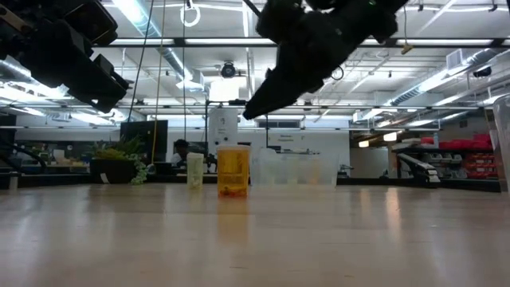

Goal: Pick and place medicine bottles into bin by pill shape (circle, oval)
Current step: Put the large orange pill bottle into the bottom transparent bin

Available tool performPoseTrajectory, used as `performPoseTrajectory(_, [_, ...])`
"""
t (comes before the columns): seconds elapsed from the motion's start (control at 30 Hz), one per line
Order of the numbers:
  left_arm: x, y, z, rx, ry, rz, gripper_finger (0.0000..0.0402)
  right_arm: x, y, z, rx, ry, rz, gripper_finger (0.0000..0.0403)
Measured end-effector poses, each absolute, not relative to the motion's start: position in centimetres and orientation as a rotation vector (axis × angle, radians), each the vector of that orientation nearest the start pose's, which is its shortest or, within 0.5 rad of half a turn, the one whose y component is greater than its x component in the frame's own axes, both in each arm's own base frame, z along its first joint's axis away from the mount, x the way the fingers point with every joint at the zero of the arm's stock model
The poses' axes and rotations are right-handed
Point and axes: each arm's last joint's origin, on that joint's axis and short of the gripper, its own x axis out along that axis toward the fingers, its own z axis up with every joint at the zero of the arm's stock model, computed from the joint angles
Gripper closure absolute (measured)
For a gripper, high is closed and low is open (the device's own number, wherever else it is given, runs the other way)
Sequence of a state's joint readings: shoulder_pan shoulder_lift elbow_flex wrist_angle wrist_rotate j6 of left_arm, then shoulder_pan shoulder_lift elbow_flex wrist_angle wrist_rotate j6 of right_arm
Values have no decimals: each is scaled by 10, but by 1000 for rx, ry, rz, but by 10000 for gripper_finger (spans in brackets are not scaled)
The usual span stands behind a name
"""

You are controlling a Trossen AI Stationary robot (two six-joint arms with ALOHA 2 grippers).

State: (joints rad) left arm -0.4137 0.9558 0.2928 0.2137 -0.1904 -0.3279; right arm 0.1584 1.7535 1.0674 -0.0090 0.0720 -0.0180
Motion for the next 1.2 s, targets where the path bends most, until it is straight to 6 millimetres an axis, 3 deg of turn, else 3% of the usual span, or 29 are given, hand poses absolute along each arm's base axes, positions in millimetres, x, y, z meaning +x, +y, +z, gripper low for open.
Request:
performPoseTrajectory(0.3, [171,-69,174,-188,460,-146,316,394,40,202,-136,724,114,144])
performPoseTrajectory(0.63, [171,-69,174,-188,459,-147,323,399,21,206,-129,717,96,126])
performPoseTrajectory(0.9, [171,-69,174,-188,459,-147,316,414,14,240,-113,751,73,118])
performPoseTrajectory(1.2, [171,-69,174,-189,456,-147,323,444,18,225,-147,908,103,118])
